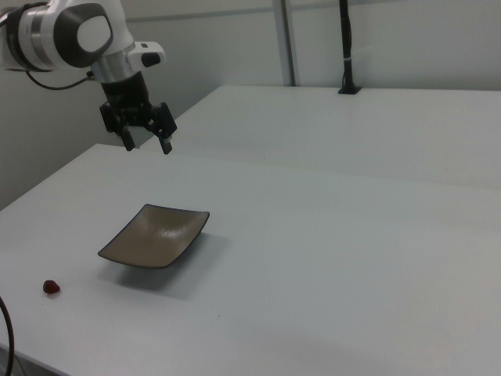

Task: Strawberries on a ceramic plate
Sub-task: 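Move the open gripper from rest toward the red strawberry, then lower the gripper over the strawberry and close on it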

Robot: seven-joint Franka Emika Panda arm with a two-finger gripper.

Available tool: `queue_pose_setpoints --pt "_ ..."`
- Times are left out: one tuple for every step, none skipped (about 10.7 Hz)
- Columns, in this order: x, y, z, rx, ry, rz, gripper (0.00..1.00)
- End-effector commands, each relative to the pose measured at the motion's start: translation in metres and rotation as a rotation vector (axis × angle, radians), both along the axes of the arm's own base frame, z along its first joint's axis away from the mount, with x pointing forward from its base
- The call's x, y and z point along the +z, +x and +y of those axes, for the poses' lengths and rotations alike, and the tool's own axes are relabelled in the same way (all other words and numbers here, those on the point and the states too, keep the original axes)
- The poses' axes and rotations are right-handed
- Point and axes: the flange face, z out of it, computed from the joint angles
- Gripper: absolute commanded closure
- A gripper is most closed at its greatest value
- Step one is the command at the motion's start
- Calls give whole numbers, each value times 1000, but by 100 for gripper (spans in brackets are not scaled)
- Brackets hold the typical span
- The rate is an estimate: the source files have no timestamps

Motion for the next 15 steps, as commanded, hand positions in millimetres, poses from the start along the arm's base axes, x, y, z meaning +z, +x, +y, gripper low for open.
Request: queue_pose_setpoints --pt "-7 -10 4 20 2 16 0" --pt "-9 -16 17 64 -2 27 0" --pt "-12 -27 38 110 -13 70 0" --pt "-18 -40 59 153 -26 111 0" --pt "-23 -52 77 195 -38 142 0" --pt "-26 -61 92 228 -43 150 0" --pt "-33 -70 105 258 -51 172 0" --pt "-40 -80 119 290 -65 201 0" --pt "-50 -93 133 345 -83 238 0" --pt "-63 -104 143 412 -98 277 0" --pt "-75 -113 155 448 -110 303 0" --pt "-89 -125 167 476 -125 326 0" --pt "-101 -133 175 502 -136 346 0" --pt "-112 -140 182 518 -144 361 0" --pt "-126 -148 190 540 -151 367 0"
